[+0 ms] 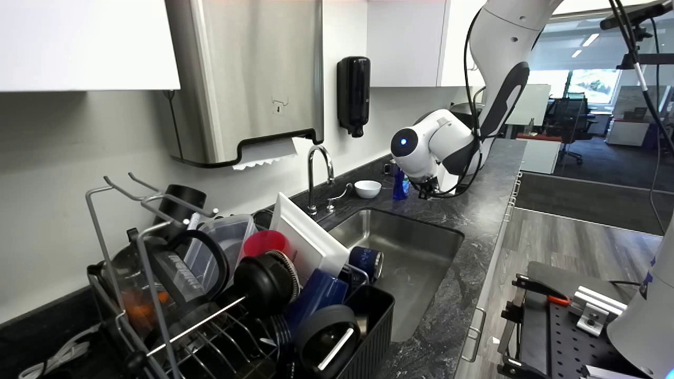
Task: Move the lid away from the edge of the counter
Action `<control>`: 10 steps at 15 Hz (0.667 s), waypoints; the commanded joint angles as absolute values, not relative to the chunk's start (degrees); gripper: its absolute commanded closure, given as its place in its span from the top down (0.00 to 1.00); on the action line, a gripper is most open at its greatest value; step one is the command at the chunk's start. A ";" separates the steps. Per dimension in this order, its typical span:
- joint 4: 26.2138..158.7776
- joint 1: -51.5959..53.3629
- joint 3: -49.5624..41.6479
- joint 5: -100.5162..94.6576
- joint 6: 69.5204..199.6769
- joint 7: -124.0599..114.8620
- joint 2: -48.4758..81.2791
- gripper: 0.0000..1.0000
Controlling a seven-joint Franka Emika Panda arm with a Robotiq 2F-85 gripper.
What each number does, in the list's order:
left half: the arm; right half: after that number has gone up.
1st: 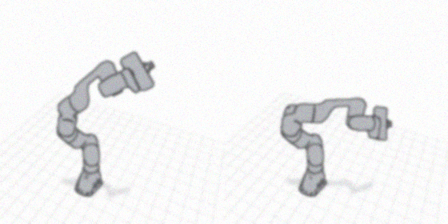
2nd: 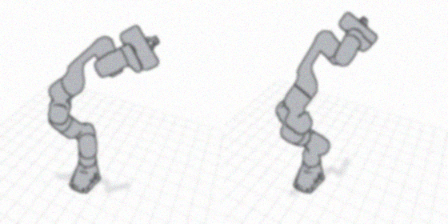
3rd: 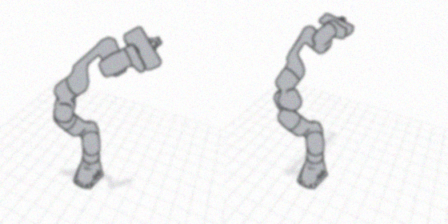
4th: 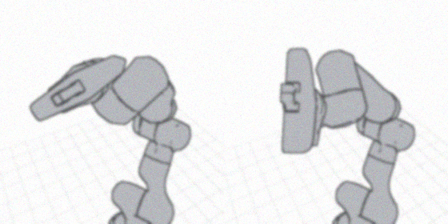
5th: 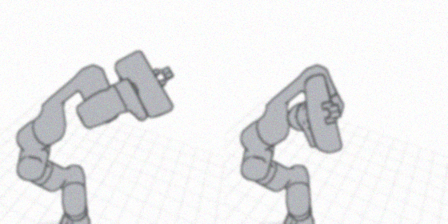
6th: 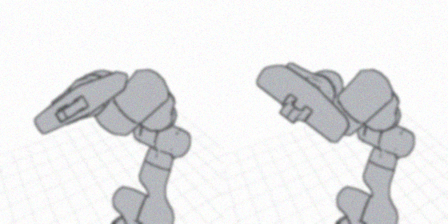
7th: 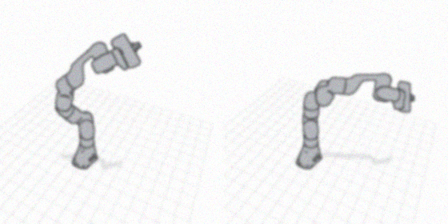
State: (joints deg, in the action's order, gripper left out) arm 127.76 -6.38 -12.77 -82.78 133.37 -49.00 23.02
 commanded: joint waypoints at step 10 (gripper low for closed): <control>120.65 -8.11 -10.75 -84.18 128.75 -53.60 31.35 0.07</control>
State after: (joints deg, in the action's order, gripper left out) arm 122.23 -6.71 -12.26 -82.79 130.10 -52.62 29.89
